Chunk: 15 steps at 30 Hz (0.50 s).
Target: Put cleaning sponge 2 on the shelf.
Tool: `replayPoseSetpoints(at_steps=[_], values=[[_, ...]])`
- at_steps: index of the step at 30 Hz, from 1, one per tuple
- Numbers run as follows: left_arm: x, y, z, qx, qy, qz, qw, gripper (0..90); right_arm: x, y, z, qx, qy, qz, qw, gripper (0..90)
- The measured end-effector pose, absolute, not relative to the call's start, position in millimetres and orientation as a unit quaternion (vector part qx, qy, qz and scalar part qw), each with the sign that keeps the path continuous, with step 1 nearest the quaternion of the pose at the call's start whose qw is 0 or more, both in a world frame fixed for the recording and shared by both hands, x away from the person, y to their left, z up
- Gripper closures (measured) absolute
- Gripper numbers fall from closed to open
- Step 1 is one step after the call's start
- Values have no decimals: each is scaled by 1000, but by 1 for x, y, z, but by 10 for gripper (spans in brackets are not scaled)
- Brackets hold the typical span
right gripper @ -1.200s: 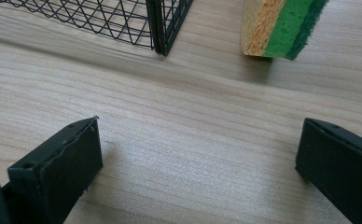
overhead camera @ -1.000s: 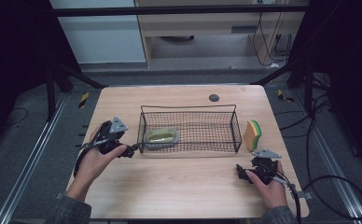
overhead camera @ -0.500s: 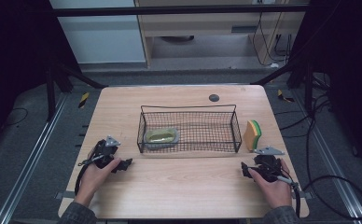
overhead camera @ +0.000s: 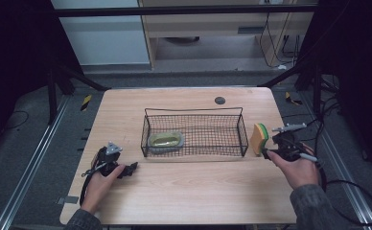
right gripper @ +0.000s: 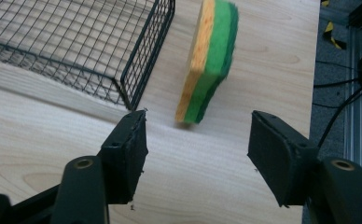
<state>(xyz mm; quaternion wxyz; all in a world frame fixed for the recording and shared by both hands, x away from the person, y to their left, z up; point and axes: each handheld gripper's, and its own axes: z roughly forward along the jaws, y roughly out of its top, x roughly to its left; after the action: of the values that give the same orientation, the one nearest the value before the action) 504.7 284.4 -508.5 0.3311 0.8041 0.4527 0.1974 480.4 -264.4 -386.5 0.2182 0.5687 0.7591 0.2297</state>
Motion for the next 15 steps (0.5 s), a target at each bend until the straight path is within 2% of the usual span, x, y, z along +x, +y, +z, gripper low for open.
replayPoseSetpoints(at_steps=[5, 8, 15], values=[[505, 284, -509, 804, 453, 198, 331, 0, 514, -259, -373, 583, 765, 205, 183, 335], [505, 284, -509, 803, 454, 198, 331, 0, 534, -255, -369, 588, 765, 195, 180, 317], [505, 284, -509, 803, 454, 199, 332, 0, 565, -253, -377, 602, 762, 169, 166, 370]])
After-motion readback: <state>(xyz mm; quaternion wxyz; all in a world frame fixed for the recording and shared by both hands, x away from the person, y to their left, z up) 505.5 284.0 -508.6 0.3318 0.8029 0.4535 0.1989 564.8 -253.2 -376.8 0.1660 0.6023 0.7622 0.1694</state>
